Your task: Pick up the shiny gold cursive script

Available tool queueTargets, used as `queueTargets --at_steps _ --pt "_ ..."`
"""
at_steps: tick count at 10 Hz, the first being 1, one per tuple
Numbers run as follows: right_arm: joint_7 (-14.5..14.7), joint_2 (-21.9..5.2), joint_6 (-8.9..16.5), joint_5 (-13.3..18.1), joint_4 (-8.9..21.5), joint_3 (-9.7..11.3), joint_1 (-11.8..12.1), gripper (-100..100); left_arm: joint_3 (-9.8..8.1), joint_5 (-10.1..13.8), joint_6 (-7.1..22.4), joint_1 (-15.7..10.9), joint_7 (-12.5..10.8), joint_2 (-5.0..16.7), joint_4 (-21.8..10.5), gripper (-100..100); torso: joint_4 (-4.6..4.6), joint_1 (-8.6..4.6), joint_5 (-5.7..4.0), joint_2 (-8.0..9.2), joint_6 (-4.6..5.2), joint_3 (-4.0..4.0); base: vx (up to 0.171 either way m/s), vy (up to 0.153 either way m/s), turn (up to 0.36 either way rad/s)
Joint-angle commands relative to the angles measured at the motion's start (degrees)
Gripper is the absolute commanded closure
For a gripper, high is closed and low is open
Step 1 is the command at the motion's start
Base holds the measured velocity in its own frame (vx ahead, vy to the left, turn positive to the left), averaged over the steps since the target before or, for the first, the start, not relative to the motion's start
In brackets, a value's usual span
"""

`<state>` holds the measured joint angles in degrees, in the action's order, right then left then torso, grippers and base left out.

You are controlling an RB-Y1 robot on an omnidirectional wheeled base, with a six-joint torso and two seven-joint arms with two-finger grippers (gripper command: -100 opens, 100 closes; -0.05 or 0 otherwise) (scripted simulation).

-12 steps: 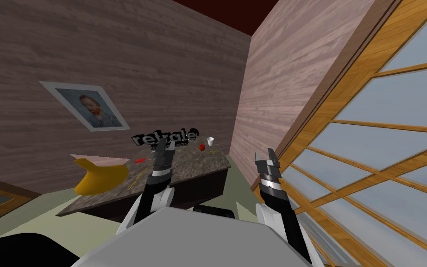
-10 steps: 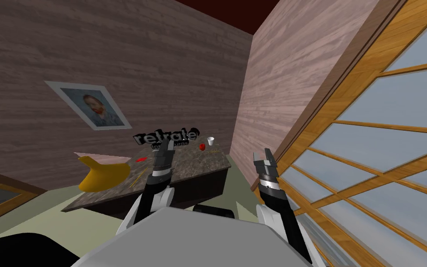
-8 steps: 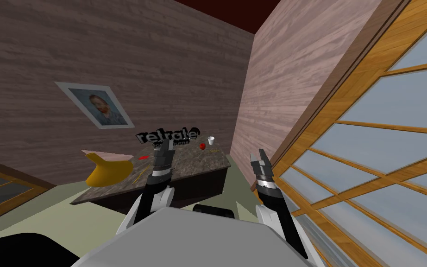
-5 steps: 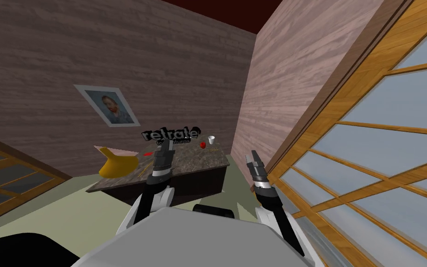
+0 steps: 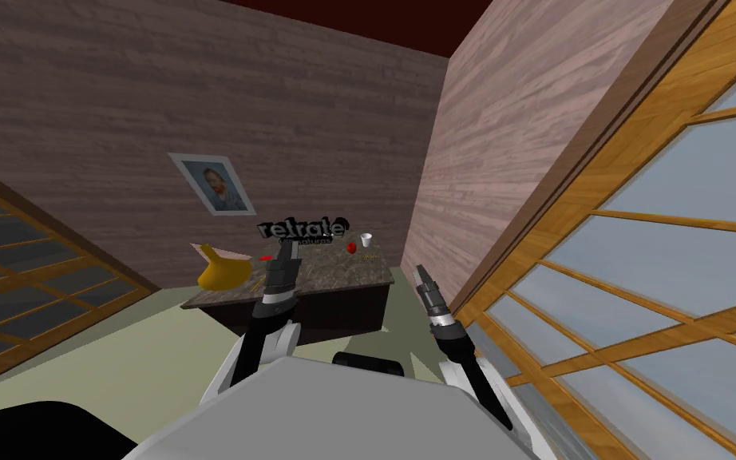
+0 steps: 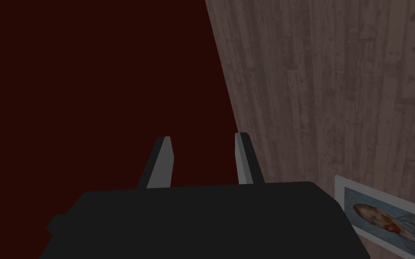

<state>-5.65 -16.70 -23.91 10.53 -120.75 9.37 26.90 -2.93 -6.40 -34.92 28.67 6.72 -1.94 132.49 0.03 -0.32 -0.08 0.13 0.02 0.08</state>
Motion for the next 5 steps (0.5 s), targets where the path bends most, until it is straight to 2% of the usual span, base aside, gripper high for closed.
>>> queueTargets --at_steps 1,2,3,4,5 --pt "0.10 -2.86 -0.60 2.01 2.01 1.89 -0.35 -100 0.00 0.00 0.00 0.00 0.00 0.00 0.00 0 0.00 0.00 0.00 0.00 0.00 0.00 -0.041 -0.080 0.134" --pt "0.15 -4.37 -1.14 3.74 4.25 3.51 -1.00 -100 0.00 0.00 0.00 0.00 0.00 0.00 0.00 0 0.00 -0.02 0.00 -0.01 -0.03 -0.01 -0.059 -0.104 0.307" --pt "0.15 -5.56 -1.14 3.74 4.28 3.51 -1.00 -100 0.00 0.00 0.00 -0.01 0.00 0.00 0.00 0 0.00 -0.10 -0.02 0.03 -0.05 0.01 -0.042 -0.092 0.110" --pt "0.19 -7.55 -1.73 5.49 6.72 5.21 -1.69 -100 0.00 0.00 0.00 0.00 0.00 0.00 0.00 0 0.00 -0.08 -0.02 -0.02 0.00 -0.01 -0.027 -0.086 0.158" --pt "0.19 -8.29 -1.73 5.49 6.72 5.21 -1.69 -100 0.00 0.00 0.00 0.00 0.00 0.00 0.00 0 -0.02 -0.08 -0.02 -0.08 -0.03 -0.04 -0.028 -0.064 0.107"
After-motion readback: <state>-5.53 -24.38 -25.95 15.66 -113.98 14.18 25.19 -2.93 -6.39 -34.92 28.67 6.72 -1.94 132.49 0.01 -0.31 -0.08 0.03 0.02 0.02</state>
